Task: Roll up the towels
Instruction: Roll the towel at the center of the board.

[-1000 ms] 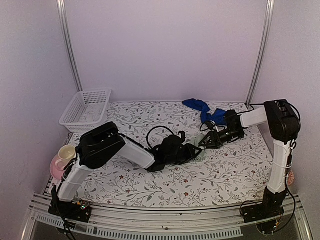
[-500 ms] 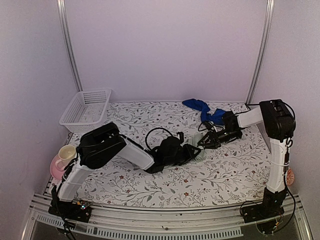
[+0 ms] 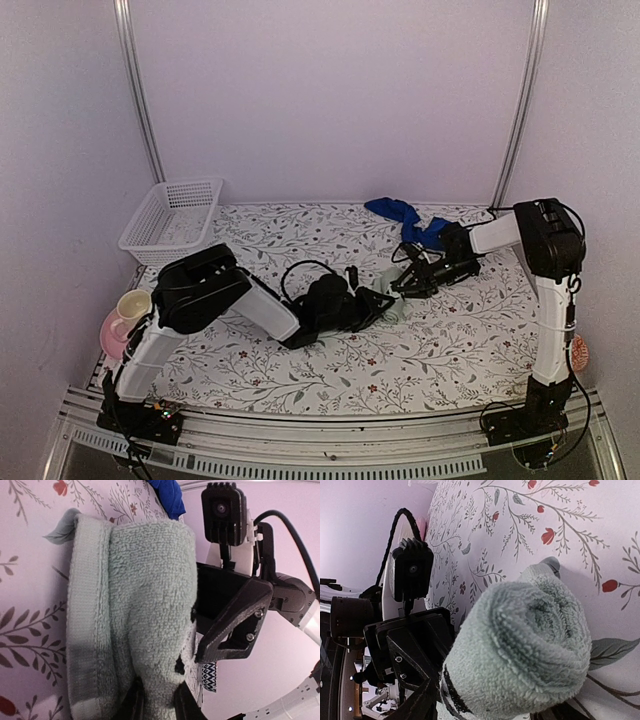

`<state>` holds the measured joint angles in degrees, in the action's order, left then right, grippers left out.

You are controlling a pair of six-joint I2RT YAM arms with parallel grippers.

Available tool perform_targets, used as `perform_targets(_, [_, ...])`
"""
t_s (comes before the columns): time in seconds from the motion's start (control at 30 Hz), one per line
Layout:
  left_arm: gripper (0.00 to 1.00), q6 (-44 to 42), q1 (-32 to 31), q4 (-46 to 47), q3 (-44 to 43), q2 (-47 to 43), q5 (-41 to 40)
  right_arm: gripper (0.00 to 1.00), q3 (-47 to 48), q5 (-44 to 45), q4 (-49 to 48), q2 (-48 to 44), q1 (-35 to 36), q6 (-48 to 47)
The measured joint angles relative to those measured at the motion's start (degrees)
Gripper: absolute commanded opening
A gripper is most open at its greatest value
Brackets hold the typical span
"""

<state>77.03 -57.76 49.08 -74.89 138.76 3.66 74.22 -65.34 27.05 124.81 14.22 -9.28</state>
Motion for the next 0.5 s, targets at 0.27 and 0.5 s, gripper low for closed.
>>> perform_targets(0.27, [0.14,1.5,0.9,1.1,0.3,0.0,2.4,0.59,2.5,-1.2,1.4,2.1,0.5,-0.4])
perform_targets(0.5, [0.15,1.8,1.3,0.9,-0.5,0.5,4.2,0.40,4.0,-1.9,1.9,3.8,1.0,-0.7])
